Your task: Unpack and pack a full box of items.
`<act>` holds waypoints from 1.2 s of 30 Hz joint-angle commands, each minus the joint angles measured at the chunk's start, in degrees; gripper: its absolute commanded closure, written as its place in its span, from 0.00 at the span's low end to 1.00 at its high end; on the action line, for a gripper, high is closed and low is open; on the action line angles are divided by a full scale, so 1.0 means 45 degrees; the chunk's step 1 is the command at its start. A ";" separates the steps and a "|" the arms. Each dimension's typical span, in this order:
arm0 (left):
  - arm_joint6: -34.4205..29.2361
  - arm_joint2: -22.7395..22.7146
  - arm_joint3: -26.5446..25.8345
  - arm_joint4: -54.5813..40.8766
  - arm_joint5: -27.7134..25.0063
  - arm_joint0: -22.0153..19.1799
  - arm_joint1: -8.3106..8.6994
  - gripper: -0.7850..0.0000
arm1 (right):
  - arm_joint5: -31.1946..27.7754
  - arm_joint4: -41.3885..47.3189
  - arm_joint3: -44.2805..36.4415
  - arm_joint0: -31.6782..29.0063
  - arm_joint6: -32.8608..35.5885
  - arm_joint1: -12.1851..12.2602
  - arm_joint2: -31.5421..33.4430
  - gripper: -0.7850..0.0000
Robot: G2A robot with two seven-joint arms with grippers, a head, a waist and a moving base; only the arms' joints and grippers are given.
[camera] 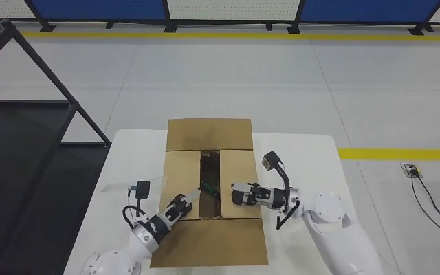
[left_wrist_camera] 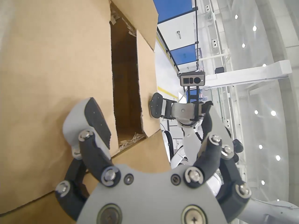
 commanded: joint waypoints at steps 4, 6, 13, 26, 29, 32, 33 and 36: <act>0.0078 0.0118 0.0084 0.0003 0.0161 -0.0125 0.0013 0.00 | -0.0297 0.0381 -0.0163 -0.0168 -0.0147 0.0055 0.0194 0.00; 0.0140 0.0162 0.0186 0.0033 0.0227 -0.0199 0.0017 0.00 | -0.0262 0.0377 -0.0107 -0.0154 -0.0242 0.0070 0.0196 0.00; 0.0232 0.0266 0.0371 0.0005 0.0340 -0.0333 0.0036 0.00 | 0.0103 -0.0037 0.0574 0.0269 -0.0987 -0.0007 -0.0341 0.00; 0.0494 0.0351 0.0238 -0.0113 0.0312 -0.0331 0.0075 0.00 | 0.0267 -0.0363 0.0501 0.0470 -0.0752 0.0073 -0.0548 0.00; 0.0720 0.0209 -0.0184 -0.0366 0.0115 -0.0149 0.0081 0.00 | 0.0219 -0.0206 0.0199 0.0360 -0.0817 0.0133 -0.0309 0.00; 0.0910 -0.0021 -0.0719 -0.0576 -0.0061 0.0091 0.0098 0.00 | 0.0265 -0.0036 -0.0070 0.0299 -0.0906 0.0191 -0.0057 0.00; 0.0980 -0.0119 -0.0909 -0.0616 -0.0136 0.0177 0.0107 0.00 | 0.0312 -0.0016 -0.0127 0.0320 -0.0935 0.0209 0.0019 0.00; 0.1227 -0.0549 -0.1528 -0.0869 -0.0381 0.0485 0.0132 0.00 | 0.0408 0.0088 -0.0262 0.0402 -0.1074 0.0247 0.0198 0.00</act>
